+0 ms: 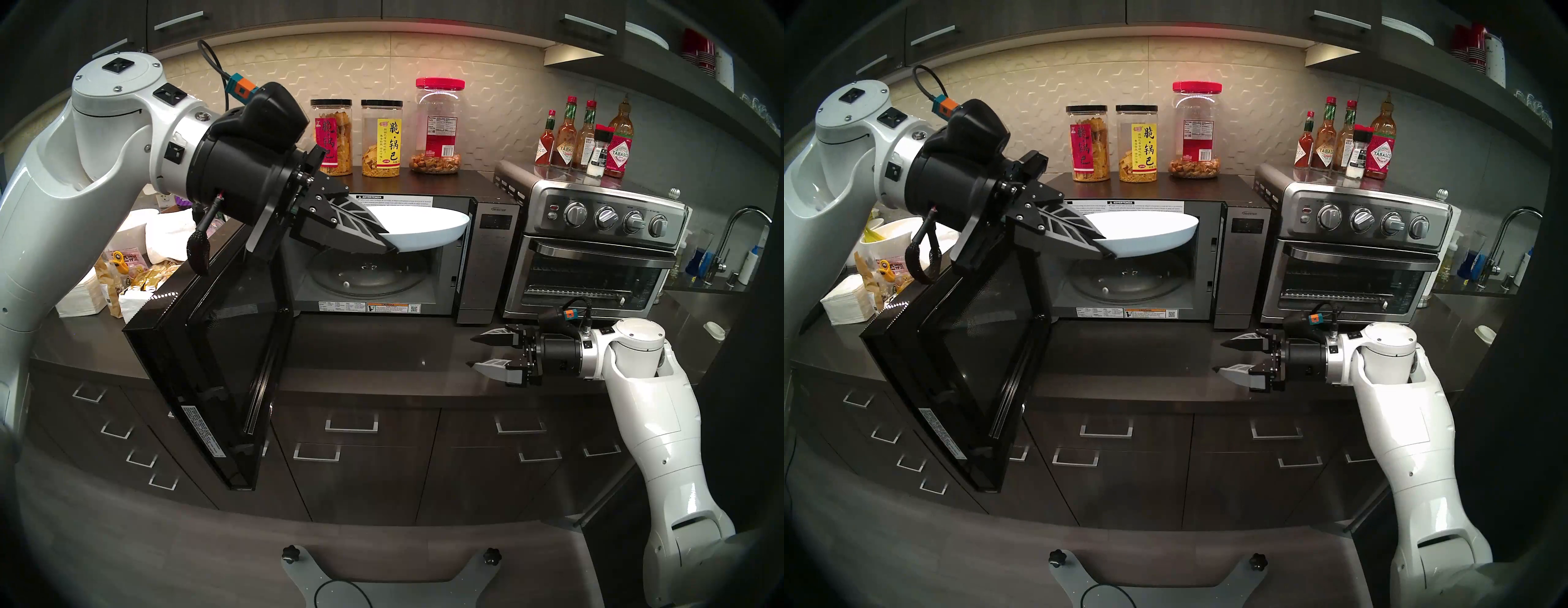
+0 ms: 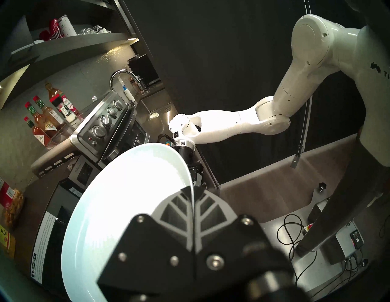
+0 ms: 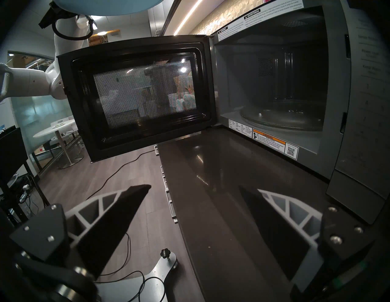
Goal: Open the microwave, put the plate inside, and close the door
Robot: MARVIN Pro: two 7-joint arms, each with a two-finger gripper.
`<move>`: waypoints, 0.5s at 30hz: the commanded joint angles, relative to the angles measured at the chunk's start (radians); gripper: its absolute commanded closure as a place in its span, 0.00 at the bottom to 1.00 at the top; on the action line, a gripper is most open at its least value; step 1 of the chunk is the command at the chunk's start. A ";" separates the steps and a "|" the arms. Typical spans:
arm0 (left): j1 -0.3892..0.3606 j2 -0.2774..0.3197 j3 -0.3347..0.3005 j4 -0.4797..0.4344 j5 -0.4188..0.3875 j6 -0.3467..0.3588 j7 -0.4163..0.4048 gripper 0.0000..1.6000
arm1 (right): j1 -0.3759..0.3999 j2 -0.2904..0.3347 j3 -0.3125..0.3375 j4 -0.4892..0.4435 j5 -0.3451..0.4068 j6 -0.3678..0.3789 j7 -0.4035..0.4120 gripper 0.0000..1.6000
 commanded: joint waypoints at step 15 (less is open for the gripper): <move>-0.171 -0.011 0.143 0.029 -0.098 0.003 -0.099 1.00 | 0.014 0.001 0.001 -0.010 0.009 0.001 0.012 0.00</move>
